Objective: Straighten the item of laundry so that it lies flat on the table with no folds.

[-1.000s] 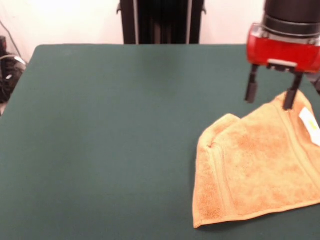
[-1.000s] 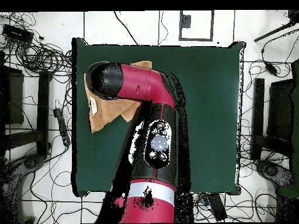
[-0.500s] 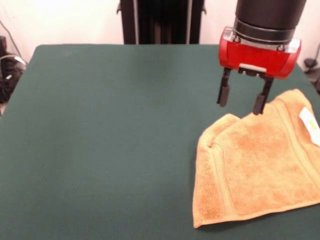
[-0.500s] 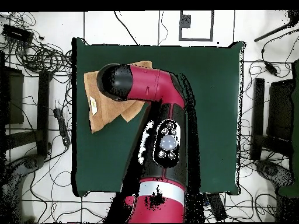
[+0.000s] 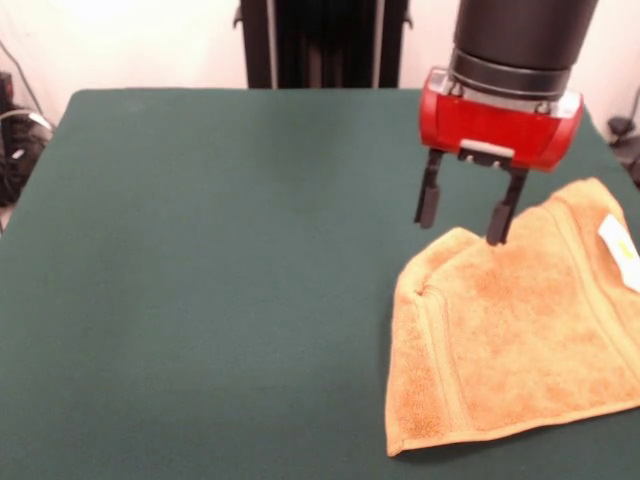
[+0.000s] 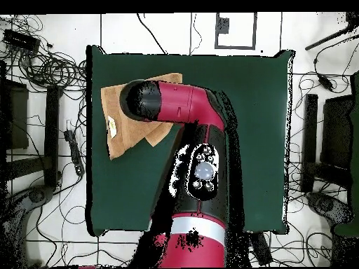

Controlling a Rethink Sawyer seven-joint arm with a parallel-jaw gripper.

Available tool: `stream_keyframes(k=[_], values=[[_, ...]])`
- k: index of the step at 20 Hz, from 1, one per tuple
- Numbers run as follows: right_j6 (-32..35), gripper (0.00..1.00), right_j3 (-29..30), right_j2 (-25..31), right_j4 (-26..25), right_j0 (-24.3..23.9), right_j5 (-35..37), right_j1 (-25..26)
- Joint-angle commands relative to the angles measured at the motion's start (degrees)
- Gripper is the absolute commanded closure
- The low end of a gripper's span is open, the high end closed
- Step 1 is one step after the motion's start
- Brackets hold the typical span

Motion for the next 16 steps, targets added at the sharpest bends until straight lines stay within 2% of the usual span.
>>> stream_keyframes(k=[1,4,16], values=[[0.9,0.0,10.1,9.4,-0.7,-2.9,-5.6,1.9],[0.4,0.0,12.0,11.5,-0.5,-4.5,-7.1,0.8],[1.7,0.0,13.0,9.6,-2.7,-3.9,-6.3,-0.5]])
